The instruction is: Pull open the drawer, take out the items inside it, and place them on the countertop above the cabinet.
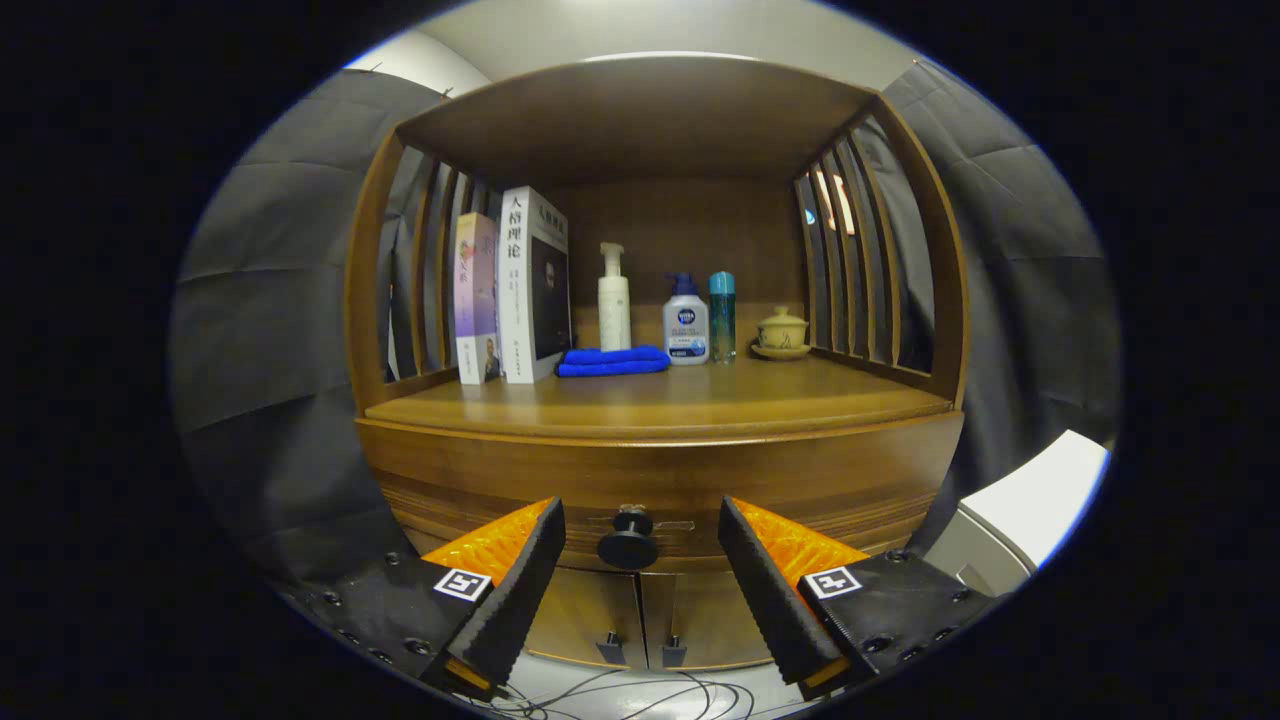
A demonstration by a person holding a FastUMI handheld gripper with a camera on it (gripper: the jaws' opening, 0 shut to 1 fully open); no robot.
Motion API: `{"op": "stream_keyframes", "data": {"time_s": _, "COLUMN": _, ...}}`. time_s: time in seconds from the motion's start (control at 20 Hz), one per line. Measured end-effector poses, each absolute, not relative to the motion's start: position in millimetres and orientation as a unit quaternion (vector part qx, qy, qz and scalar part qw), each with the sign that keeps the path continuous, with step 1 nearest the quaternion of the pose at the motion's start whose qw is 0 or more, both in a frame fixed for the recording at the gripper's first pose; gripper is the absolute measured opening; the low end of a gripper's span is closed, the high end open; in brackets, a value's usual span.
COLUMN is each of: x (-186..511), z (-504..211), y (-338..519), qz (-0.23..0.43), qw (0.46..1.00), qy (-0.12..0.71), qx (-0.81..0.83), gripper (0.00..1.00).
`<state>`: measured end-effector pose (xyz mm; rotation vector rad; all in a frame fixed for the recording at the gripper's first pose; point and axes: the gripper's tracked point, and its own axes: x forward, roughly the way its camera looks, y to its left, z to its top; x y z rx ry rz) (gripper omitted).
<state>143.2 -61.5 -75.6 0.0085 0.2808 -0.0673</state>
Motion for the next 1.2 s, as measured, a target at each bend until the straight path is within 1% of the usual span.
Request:
{"op": "stream_keyframes", "data": {"time_s": 0.3, "x": 168, "z": -109, "y": -60, "qz": -0.027, "qw": 0.982, "qy": 0.183, "qx": 0.023, "gripper": 0.95}}
{"op": "stream_keyframes", "data": {"time_s": 0.45, "x": 169, "z": -123, "y": -59, "qz": -0.023, "qw": 0.977, "qy": 0.211, "qx": 0.034, "gripper": 0.94}}
{"op": "stream_keyframes", "data": {"time_s": 0.55, "x": 172, "z": -129, "y": -60, "qz": -0.028, "qw": 0.976, "qy": 0.215, "qx": 0.033, "gripper": 0.82}}
{"op": "stream_keyframes", "data": {"time_s": 0.65, "x": 174, "z": -131, "y": -52, "qz": -0.015, "qw": 0.977, "qy": 0.211, "qx": 0.027, "gripper": 0.7}}
{"op": "stream_keyframes", "data": {"time_s": 0.8, "x": 173, "z": -126, "y": -54, "qz": -0.023, "qw": 0.98, "qy": 0.194, "qx": -0.027, "gripper": 0.51}}
{"op": "stream_keyframes", "data": {"time_s": 0.95, "x": 171, "z": -129, "y": -53, "qz": -0.015, "qw": 0.977, "qy": 0.212, "qx": -0.035, "gripper": 0.33}}
{"op": "stream_keyframes", "data": {"time_s": 1.2, "x": 146, "z": -125, "y": -51, "qz": -0.006, "qw": 0.976, "qy": 0.212, "qx": -0.043, "gripper": 0.33}}
